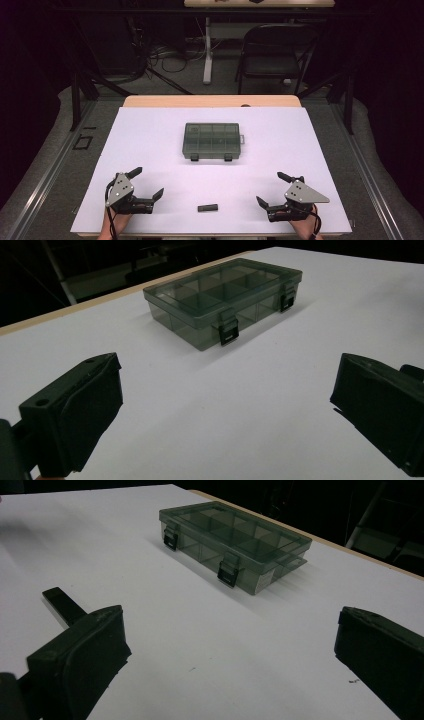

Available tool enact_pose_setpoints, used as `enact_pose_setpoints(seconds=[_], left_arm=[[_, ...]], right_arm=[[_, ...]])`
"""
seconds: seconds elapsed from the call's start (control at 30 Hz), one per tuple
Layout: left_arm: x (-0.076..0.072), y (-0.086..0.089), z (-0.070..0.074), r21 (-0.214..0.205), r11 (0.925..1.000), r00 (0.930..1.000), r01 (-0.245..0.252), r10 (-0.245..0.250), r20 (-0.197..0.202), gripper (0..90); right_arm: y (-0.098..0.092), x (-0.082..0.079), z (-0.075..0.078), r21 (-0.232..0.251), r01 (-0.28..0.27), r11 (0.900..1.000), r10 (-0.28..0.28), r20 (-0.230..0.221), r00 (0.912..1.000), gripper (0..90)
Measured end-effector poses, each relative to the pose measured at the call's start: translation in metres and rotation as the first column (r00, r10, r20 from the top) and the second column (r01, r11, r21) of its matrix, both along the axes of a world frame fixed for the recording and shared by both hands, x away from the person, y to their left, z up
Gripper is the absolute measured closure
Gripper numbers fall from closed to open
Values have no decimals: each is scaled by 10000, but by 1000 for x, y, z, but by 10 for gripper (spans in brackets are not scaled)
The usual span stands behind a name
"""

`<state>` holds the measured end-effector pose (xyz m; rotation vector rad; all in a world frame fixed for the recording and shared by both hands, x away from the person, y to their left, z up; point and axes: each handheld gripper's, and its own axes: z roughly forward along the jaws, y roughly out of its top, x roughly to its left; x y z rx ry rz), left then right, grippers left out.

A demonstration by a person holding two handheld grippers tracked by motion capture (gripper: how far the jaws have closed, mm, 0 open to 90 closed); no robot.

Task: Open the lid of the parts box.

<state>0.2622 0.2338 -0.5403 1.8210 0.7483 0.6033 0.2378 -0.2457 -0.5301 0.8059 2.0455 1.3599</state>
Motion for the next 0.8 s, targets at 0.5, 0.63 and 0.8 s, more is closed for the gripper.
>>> enact_pose_setpoints(seconds=[0.5,0.63,0.8], left_arm=[[15,-11,0,199,9998,9997,87,-83,-211,0],[21,-15,0,227,9992,9984,327,-317,-465,0],[25,-18,1,211,9990,9973,392,-378,-632,0]], right_arm=[[9,19,-4,-170,-95,9998,84,-624,9980,0],[11,27,-4,-167,-38,9999,25,-794,9968,0],[11,33,-4,-134,-66,9999,53,-943,9955,0]])
